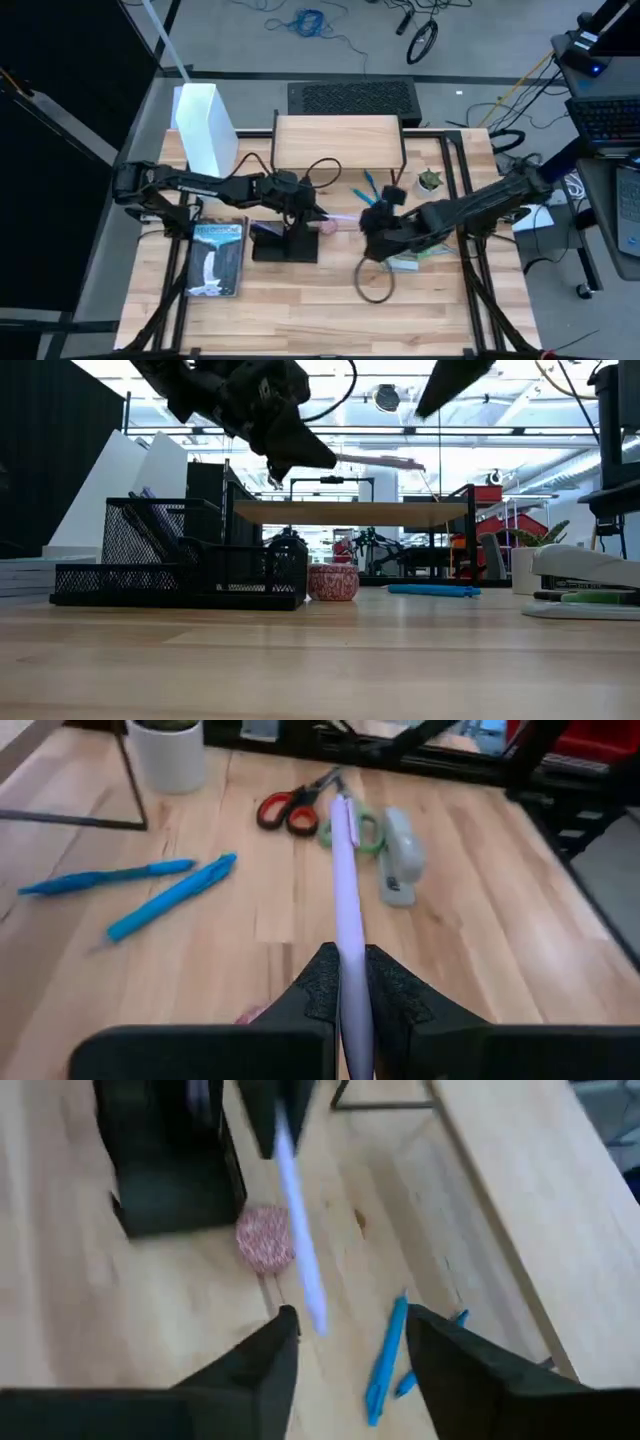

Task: Stock shelves
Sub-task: Put the purple pen into the desk organizer

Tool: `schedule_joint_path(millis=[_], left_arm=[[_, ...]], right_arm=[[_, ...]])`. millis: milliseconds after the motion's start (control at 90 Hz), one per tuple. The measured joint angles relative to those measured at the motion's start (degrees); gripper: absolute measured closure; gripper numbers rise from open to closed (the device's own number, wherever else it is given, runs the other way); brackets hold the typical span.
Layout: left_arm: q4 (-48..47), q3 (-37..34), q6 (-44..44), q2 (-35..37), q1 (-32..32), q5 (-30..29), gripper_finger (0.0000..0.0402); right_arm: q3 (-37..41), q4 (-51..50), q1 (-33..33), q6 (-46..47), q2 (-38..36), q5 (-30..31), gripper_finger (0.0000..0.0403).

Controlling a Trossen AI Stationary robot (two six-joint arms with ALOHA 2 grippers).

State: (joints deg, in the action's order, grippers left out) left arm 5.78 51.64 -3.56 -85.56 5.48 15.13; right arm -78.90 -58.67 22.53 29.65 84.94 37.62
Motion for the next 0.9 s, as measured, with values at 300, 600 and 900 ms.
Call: schedule_joint_path(millis=[300,600,900], left_arm=[[0.8,0.1,1.0,11.9,0.0,3.7,0.0395],[5.5,0.1,-1.2,17.1,0.0,8.7,0.0396],[7.4,0.1,-3.8,17.1,-0.4,11.8,0.0396]], right_arm=[[14.7,15.3,7.1,4.8,-10.4,12.9,0.0216],[35.5,90.8,0.9,-31.7,-8.2,8.5,0.0219],[33.4,117.1,-7.8,-50.2,-0.7,-15.9,0.0220]])
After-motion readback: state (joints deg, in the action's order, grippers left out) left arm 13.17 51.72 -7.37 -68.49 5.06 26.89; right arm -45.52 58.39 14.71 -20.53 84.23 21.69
